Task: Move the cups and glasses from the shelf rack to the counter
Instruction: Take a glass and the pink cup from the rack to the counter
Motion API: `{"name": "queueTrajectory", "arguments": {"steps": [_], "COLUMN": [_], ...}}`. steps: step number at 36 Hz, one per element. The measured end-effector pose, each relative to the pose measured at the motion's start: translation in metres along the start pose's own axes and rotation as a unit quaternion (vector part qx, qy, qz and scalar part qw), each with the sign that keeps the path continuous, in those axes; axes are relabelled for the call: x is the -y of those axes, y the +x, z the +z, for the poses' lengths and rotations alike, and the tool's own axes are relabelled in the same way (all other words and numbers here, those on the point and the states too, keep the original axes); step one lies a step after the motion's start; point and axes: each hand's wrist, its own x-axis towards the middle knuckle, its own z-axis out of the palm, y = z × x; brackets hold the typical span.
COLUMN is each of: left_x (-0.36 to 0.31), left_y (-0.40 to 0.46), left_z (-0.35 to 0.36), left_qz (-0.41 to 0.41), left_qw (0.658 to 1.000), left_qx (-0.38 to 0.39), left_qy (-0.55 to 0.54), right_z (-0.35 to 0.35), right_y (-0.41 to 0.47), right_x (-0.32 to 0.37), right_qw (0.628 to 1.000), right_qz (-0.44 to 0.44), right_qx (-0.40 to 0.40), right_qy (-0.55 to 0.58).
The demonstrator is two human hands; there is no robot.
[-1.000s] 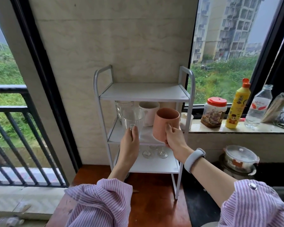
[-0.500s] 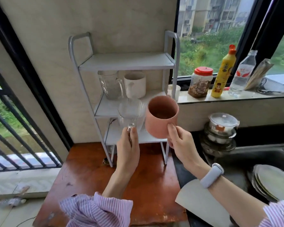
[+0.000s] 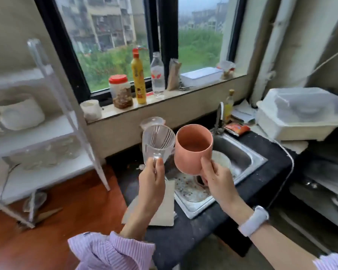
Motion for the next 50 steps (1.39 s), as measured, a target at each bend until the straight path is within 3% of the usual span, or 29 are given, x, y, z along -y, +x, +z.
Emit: {"name": "queueTrajectory", "arguments": {"steps": [10,16,24,35,43,50], "left_x": [-0.108,-0.166,-0.242,-0.332,-0.395,-0.431], "left_y": [-0.086,-0.147,-0.211,-0.247,-0.264,-0.305], "left_z": [0.229,0.346,0.499,0.734,0.866,0.970], "left_qz": [0.077,0.093,0.098,0.118,0.096,0.080], "left_qw": [0.976,0.932,0.852,0.767,0.746,0.729], "left_qx": [0.180,0.310,0.466,0.588,0.629,0.655], "left_qy": [-0.100,-0.166,-0.218,-0.230,-0.197,-0.180], "right_z": [-0.254,-0.378,-0.523,-0.740,-0.862,-0.969], "right_y": [-0.066,-0.112,-0.149,-0.112,-0.091,-0.090], "right_x": [-0.031,-0.061,-0.099,-0.150,-0.176,-0.218], "right_qw": [0.968,0.907,0.825,0.777,0.737,0.733], "right_qz": [0.039,0.084,0.124,0.176,0.229,0.265], "right_qx": [-0.232,-0.386,-0.533,-0.595,-0.631,-0.625], "right_qy": [-0.083,-0.148,-0.141,-0.105,-0.081,-0.024]}}
